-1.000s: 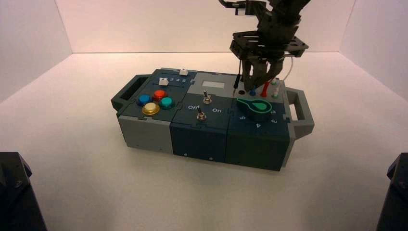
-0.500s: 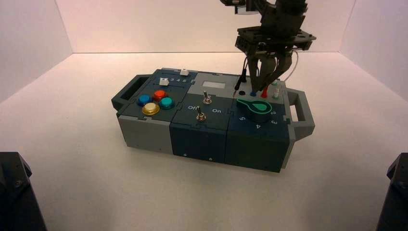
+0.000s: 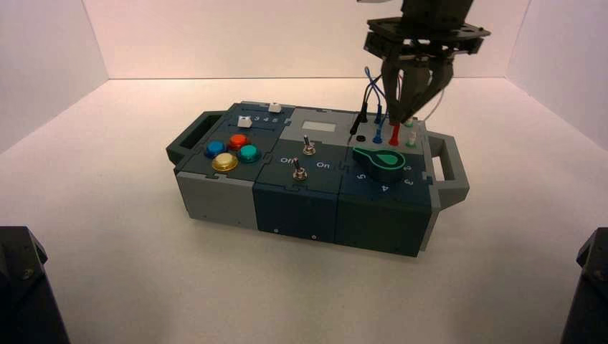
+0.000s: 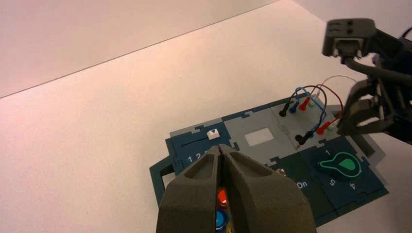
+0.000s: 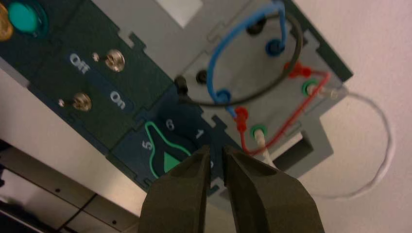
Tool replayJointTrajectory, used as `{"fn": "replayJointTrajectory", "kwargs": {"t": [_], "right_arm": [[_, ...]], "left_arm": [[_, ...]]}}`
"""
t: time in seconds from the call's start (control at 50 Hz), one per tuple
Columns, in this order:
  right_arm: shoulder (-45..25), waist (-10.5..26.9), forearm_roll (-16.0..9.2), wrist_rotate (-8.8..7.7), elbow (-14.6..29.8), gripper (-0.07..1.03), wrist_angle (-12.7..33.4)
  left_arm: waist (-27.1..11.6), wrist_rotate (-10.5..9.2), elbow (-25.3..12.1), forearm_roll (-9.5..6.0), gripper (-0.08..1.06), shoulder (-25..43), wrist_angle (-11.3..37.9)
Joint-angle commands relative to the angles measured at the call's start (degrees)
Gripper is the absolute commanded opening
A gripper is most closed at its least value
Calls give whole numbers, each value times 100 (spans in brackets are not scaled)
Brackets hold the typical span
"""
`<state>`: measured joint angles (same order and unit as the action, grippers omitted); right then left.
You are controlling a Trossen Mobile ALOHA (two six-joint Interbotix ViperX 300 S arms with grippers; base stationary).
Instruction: Insert the blue wire.
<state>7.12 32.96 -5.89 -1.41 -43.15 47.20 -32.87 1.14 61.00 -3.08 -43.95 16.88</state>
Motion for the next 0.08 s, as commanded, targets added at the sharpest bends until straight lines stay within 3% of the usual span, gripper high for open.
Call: {"fn": "replayJointTrajectory", "kwargs": {"t": [0.02, 0.08], "right_arm": [[185, 18, 9, 26, -26, 14, -18], [202, 18, 9, 26, -53, 14, -26]], "left_arm": [[35, 9, -79, 9, -3, 0, -35], [35, 9, -79, 18, -3, 0, -26]]}}
